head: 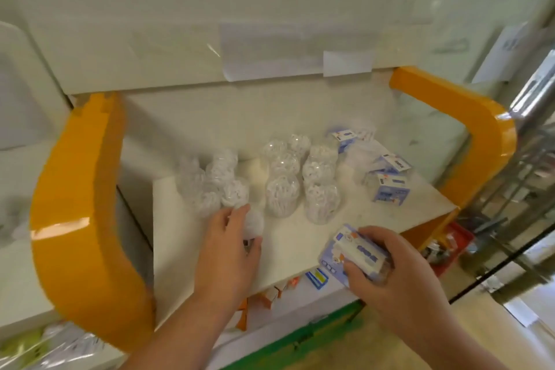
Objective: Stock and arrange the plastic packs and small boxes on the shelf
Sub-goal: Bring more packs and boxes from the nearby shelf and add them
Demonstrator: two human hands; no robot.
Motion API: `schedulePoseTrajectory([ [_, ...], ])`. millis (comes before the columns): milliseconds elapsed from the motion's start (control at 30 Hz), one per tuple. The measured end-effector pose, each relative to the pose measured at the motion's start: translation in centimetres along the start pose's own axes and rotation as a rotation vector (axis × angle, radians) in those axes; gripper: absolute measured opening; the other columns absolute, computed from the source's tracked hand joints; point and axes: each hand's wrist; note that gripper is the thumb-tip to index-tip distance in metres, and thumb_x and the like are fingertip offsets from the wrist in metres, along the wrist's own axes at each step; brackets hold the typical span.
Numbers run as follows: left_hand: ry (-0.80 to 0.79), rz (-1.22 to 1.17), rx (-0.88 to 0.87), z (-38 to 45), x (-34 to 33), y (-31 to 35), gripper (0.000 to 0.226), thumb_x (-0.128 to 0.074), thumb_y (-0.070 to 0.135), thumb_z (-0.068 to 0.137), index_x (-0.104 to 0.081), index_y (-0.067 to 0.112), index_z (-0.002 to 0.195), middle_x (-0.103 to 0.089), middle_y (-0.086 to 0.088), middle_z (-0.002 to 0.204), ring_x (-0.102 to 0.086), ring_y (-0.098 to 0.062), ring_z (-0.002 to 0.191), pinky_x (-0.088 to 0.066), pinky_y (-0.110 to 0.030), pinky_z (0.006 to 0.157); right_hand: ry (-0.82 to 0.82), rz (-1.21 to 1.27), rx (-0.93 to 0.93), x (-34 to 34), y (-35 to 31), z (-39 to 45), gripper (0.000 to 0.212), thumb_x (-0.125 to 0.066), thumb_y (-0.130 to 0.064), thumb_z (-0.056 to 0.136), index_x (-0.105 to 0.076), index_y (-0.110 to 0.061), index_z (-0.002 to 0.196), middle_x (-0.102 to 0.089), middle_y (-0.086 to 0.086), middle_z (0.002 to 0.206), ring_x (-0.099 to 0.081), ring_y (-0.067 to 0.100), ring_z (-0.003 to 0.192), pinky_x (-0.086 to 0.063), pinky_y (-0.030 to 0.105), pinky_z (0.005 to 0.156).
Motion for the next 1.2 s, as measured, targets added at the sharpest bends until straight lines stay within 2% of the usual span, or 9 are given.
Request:
schedulePoseTrajectory([
  [133,0.077,0.27,-0.095,0.8,-0.6,0.0,0.062,-0.081,0.024,0.072,-0.056,0.015,0.128,-0.045,-0.011,0.134,-0.042,-0.033,0.122,-0.045,-0.043,0.097,-0.031,0.069,-0.022,-0.5,1.1,2.7,0.049,-0.075,-0.059,0.067,-0.048,-0.058,0.108,-0.053,-0.037,0.108,-0.058,-0.013,0.093,-0.048,0.007,0.064],
  [267,0.141,0.424,-0.143,1.5,-0.8,-0.2,0.065,-0.082,0.027,0.068,-0.054,0.012,0.125,-0.047,-0.009,0.129,-0.043,-0.032,0.114,-0.033,-0.037,0.099,-0.096,0.119,-0.017,-1.0,2.2,5.0,0.051,-0.073,-0.062,0.067,-0.05,-0.055,0.112,-0.059,-0.03,0.107,-0.061,-0.008,0.093,-0.055,0.02,0.064],
  [333,0.135,0.461,-0.118,1.9,-1.0,-0.3,0.067,-0.082,0.027,0.07,-0.052,0.011,0.128,-0.048,-0.009,0.13,-0.045,-0.032,0.115,-0.032,-0.038,0.1,-0.123,0.128,-0.011,-1.1,3.1,6.1,0.049,-0.074,-0.059,0.07,-0.049,-0.056,0.112,-0.058,-0.032,0.106,-0.059,-0.009,0.093,-0.056,0.022,0.063],
  [600,0.105,0.522,0.066,3.6,-1.9,2.1,0.066,-0.082,0.016,0.073,-0.055,0.004,0.132,-0.053,-0.014,0.135,-0.044,-0.037,0.12,-0.041,-0.051,0.102,-0.188,0.182,0.066,2.1,7.2,9.9,0.044,-0.075,-0.057,0.074,-0.053,-0.053,0.112,-0.056,-0.035,0.107,-0.055,-0.011,0.095,-0.045,0.004,0.067],
  [800,0.128,0.598,0.123,2.9,-2.6,5.1,0.069,-0.081,0.015,0.073,-0.053,0.006,0.135,-0.048,-0.018,0.14,-0.038,-0.041,0.128,-0.035,-0.053,0.107,-0.116,0.259,0.047,6.8,11.8,12.7,0.045,-0.073,-0.061,0.071,-0.053,-0.054,0.111,-0.059,-0.034,0.107,-0.059,-0.009,0.091,-0.047,0.01,0.063],
  [967,0.165,0.619,-0.011,2.6,-4.3,9.5,0.065,-0.082,0.017,0.07,-0.058,0.008,0.13,-0.047,-0.015,0.139,-0.04,-0.041,0.127,-0.032,-0.05,0.108,-0.016,0.272,0.066,10.4,15.0,14.9,0.043,-0.072,-0.061,0.073,-0.05,-0.059,0.11,-0.057,-0.034,0.11,-0.056,-0.009,0.098,-0.045,0.016,0.07],
  [1100,0.139,0.541,-0.053,3.1,-6.5,13.9,0.063,-0.079,0.019,0.073,-0.057,0.014,0.132,-0.045,-0.009,0.141,-0.039,-0.036,0.13,-0.032,-0.048,0.109,0.072,0.263,0.053,12.0,17.1,15.7,0.045,-0.071,-0.057,0.075,-0.052,-0.049,0.115,-0.057,-0.025,0.113,-0.055,-0.01,0.1,-0.044,0.012,0.067],
  [1200,0.08,0.467,-0.111,3.3,-8.6,17.0,0.059,-0.078,0.02,0.074,-0.058,0.018,0.129,-0.046,-0.004,0.141,-0.038,-0.031,0.131,-0.032,-0.039,0.107,0.126,0.208,0.076,12.2,18.5,15.9,0.044,-0.072,-0.051,0.077,-0.05,-0.045,0.116,-0.053,-0.023,0.111,-0.051,-0.008,0.103,-0.043,0.015,0.067],
])
Point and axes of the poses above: each hand's wrist, its own z-axis towards the middle knuckle, its own x-axis out of the back of the hand, y = z × x
